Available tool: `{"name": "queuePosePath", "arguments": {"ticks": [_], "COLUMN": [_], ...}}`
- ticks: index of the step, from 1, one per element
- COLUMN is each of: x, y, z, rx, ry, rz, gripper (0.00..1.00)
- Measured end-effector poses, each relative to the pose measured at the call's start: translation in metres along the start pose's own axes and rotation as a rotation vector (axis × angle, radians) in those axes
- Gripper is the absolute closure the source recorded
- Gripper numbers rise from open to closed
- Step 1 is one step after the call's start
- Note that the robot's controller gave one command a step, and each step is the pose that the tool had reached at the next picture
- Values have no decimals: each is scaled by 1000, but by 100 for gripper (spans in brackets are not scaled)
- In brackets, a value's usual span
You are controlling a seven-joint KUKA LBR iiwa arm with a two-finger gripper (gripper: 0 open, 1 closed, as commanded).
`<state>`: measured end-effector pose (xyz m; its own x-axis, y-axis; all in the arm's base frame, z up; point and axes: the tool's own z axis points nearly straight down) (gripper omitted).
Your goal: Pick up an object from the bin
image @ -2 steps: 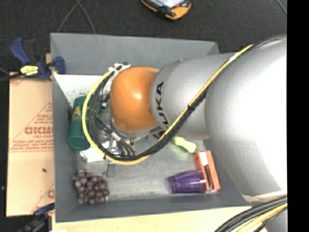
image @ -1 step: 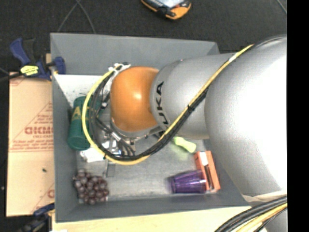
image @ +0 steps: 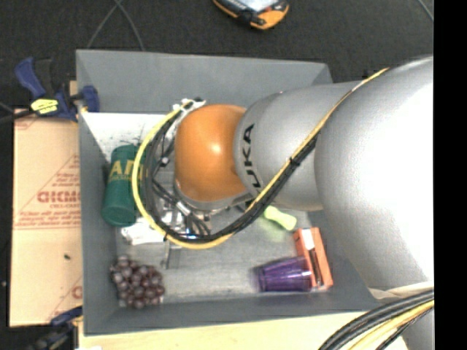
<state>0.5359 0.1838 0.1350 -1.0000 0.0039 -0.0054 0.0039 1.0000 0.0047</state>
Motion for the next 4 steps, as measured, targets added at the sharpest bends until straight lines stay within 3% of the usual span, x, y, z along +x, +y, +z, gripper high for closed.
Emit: {"name": "queuePosePath", "arguments": {"ticks": [1, 2, 3, 4], "x": [5, 10, -6, -13], "y": [27, -63, -43, -40], "z": [31, 9, 40, 42], "rx": [2, 6, 6, 5], "ry": [-2, 0, -5, -17], "rz": [-120, 31, -278, -332], "gripper": [0, 0, 0, 100]}}
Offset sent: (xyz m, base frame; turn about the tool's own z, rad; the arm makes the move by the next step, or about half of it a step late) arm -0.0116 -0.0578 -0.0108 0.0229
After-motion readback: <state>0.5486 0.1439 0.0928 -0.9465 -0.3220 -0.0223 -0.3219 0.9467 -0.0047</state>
